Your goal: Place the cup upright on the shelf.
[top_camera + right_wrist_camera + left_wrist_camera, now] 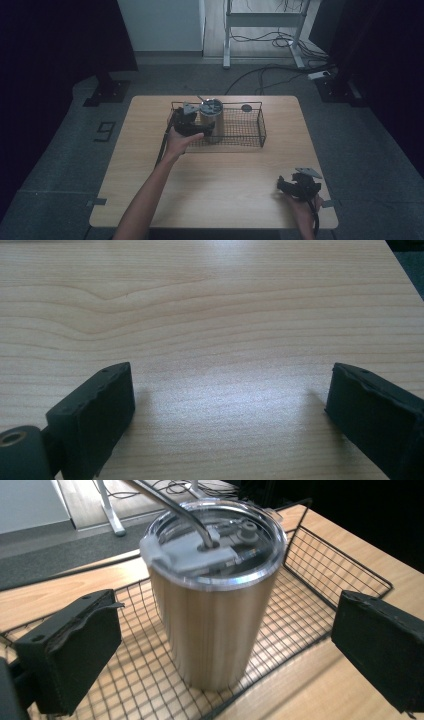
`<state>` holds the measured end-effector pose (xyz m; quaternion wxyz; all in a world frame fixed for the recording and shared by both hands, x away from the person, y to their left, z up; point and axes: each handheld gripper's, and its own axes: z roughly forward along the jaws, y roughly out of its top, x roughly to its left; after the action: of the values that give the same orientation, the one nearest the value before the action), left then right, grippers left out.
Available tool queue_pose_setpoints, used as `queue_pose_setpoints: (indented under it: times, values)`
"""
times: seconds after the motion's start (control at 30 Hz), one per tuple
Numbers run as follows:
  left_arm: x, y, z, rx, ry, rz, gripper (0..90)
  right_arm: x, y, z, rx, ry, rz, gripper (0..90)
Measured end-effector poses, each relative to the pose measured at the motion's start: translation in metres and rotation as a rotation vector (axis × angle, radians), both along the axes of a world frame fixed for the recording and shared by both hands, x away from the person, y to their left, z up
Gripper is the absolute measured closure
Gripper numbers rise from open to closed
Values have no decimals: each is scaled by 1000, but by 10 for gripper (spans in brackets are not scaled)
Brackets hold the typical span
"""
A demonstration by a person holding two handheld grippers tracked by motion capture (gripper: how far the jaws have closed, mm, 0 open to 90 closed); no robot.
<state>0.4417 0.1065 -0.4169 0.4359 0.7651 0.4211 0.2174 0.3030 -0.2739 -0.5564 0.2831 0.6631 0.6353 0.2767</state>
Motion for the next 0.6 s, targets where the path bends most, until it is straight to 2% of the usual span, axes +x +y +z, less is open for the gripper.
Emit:
queue_pose_setpoints:
  times: [0.1,0.17,0.23,0.3,0.37,0.4,0.5,0.6]
  values:
    - [-15,7,4,16,21,-11,8,0,0,0,0,0,0,51]
    - [-19,8,4,17,26,-17,11,0,0,0,0,0,0,51]
    - [-31,14,4,10,32,-33,15,0,0,0,0,0,0,51]
    - [-35,16,3,5,34,-37,18,0,0,0,0,0,0,51]
    - [-48,22,-2,-4,43,-56,24,0,0,0,-1,-2,1,51]
    - [-48,22,-2,-4,43,-56,24,0,0,0,-1,-2,1,51]
    - [-65,31,-14,9,57,-69,27,0,0,0,1,1,-3,51]
    - [-74,36,-20,10,55,-67,28,0,0,0,1,2,-2,51]
